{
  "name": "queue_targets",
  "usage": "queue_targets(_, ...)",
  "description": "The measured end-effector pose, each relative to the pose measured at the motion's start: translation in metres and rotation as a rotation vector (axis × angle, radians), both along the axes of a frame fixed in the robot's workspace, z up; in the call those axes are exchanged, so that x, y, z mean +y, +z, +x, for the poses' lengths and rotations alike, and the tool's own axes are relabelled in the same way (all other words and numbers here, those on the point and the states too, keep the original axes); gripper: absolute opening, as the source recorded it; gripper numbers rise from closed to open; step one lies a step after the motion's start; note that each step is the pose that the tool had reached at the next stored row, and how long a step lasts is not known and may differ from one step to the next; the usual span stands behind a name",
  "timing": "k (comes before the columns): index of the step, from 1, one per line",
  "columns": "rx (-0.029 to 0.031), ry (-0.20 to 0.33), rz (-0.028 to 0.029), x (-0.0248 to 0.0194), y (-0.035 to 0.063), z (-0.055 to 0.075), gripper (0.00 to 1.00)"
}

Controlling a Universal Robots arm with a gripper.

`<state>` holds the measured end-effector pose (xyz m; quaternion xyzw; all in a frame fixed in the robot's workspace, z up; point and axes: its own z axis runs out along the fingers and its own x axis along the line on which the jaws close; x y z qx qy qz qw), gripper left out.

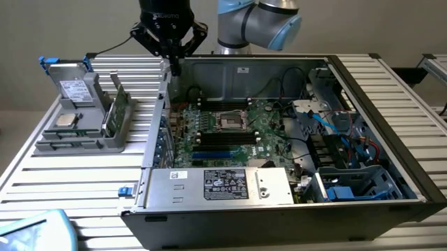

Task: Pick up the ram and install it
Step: 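Reach for the ram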

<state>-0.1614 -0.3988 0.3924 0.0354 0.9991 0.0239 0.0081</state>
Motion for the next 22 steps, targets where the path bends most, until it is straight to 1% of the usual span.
queue_targets(4,0.0031,0.0,0.0,0.0,-0.0002,-0.016,0.11)
queue_targets(9,0.0089,0.0,0.0,0.0,-0.0004,-0.036,0.11)
queue_targets(16,0.0183,0.0,0.0,0.0,-0.0008,-0.063,0.11)
queue_targets(22,0.0284,0.0,0.0,0.0,-0.0012,-0.089,0.11)
